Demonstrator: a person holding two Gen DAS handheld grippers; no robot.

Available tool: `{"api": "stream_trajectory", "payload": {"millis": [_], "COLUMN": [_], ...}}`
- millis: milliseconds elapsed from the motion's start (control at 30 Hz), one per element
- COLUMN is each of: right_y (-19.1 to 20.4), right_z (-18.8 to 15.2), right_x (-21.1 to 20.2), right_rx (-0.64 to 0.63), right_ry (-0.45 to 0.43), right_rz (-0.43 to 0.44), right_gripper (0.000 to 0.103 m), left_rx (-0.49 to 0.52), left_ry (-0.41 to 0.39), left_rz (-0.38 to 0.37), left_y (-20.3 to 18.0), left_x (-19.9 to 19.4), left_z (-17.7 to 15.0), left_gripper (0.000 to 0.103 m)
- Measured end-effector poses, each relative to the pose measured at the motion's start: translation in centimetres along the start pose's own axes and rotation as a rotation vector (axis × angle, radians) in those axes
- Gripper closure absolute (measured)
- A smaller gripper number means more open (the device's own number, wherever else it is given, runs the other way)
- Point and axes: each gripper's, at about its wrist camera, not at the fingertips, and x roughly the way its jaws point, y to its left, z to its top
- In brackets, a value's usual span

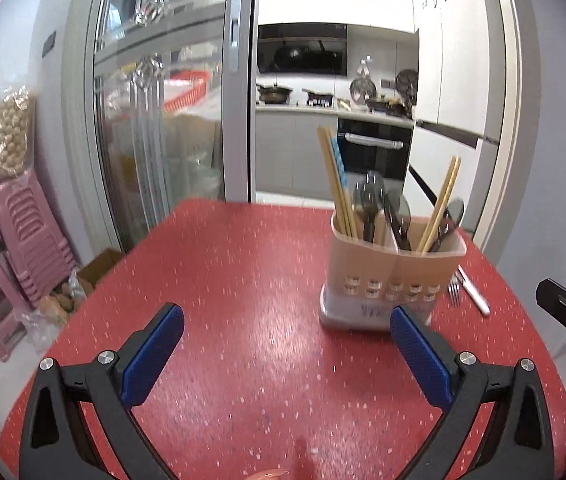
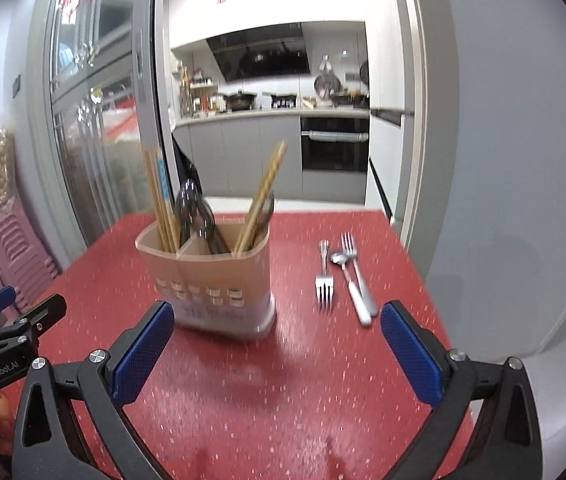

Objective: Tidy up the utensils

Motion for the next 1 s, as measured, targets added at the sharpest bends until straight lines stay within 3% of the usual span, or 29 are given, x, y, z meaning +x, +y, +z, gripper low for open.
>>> {"api": "stream_trajectory", "payload": {"millis": [333, 1000], "right_y": [-0.1, 0.0], "right_z": [2.2, 3.0], "right_x": [0.0, -0.1], "right_rx": [0.0, -0.014], "right_ry": [-0.038, -0.063], "right_rz": [-0.003, 0.002], "right_gripper": [0.0, 0.0], "left_rx": [0.019, 0.025], "left_ry": [-0.053, -0.053], "left_rz": [-0.028, -0.028], "left_y": [-1.1, -1.7], "left_x": [-0.5, 0.1], "left_z": [2.6, 3.6], "left_gripper": [0.0, 0.0]}}
